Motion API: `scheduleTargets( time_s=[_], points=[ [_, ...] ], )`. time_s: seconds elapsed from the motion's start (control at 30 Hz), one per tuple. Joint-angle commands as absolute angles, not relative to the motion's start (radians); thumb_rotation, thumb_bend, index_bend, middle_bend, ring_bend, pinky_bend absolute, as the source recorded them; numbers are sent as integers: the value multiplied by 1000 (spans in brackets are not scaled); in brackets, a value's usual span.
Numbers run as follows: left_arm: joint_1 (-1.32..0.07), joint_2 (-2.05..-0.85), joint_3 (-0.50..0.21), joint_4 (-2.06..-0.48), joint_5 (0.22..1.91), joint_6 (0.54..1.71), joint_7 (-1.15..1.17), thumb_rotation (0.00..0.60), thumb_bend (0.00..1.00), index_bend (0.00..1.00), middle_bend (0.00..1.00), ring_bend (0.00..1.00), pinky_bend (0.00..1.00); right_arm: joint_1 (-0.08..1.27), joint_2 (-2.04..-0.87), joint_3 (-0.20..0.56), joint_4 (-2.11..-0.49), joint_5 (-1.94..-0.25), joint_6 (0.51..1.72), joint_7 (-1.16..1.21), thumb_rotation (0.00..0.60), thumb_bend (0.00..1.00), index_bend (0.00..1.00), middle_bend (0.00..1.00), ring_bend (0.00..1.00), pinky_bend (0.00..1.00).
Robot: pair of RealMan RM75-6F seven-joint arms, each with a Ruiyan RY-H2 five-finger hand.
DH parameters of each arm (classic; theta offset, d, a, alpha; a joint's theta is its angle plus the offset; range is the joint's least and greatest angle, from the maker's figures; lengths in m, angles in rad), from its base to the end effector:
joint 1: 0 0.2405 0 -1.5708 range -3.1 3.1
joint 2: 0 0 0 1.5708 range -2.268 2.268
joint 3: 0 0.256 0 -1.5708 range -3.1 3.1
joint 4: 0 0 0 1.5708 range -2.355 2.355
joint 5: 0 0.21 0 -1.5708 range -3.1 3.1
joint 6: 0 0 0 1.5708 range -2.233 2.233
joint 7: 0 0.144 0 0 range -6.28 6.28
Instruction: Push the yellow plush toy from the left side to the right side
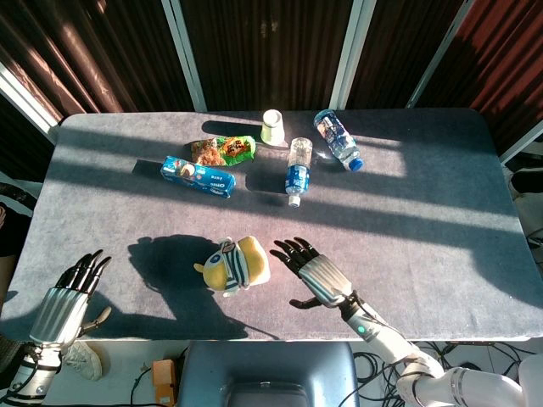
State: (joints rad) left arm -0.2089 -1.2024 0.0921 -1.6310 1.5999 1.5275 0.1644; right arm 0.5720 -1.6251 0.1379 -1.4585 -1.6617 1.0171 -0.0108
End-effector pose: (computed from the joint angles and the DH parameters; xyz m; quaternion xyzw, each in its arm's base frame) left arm -0.2726 0.1839 0.1139 -0.6773 -0.3303 -0.3947 0.5257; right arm -0.1338 -0.2765 -0.0398 0.7612 -0.3530 0.4719 0.2707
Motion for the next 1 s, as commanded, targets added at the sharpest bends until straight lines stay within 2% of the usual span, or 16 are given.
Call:
scheduleTargets(
  time_s=[0.03,0.3,0.37,0.47,0.53,0.63,0.7,0.73,0.87,1.0],
  points=[
    [-205,-1195,87,-1630,1605,1524,149,600,260,0,0,57,221,638,-1728,188,-1387,-1573,944,-104,600,64,0,0,0,17],
    [-192,-1182,72,-1632,1605,1519,119,600,262,0,0,58,221,716,-1901,239,-1208,-1433,878,-202,600,64,0,0,0,29],
    [-190,-1180,70,-1630,1607,1516,111,600,266,0,0,59,221,733,-1941,247,-1148,-1420,881,-190,600,63,0,0,0,62],
    [-189,-1177,65,-1630,1604,1507,104,600,269,0,0,59,222,750,-1991,248,-1066,-1435,911,-127,600,64,15,3,3,174],
    [-187,-1175,62,-1632,1601,1503,102,600,269,0,0,60,222,757,-2022,244,-1009,-1462,952,-63,600,64,100,62,62,298],
    [-184,-1172,57,-1637,1596,1500,100,600,270,0,0,61,222,765,-2071,231,-901,-1515,1040,54,600,64,375,316,317,581],
    [-182,-1170,54,-1639,1596,1497,101,600,270,0,0,60,224,770,-2102,221,-825,-1544,1096,118,600,84,521,426,446,727],
    [-181,-1170,54,-1640,1595,1495,101,600,270,0,0,60,224,773,-2114,216,-790,-1555,1120,137,600,127,602,474,510,800],
    [-180,-1169,53,-1645,1602,1486,110,600,268,0,0,58,226,781,-2159,202,-654,-1583,1198,204,600,305,770,550,616,914],
    [-179,-1171,50,-1647,1601,1478,120,600,270,0,0,57,229,779,-2158,188,-594,-1599,1253,241,600,360,821,557,625,930]
  ],
)
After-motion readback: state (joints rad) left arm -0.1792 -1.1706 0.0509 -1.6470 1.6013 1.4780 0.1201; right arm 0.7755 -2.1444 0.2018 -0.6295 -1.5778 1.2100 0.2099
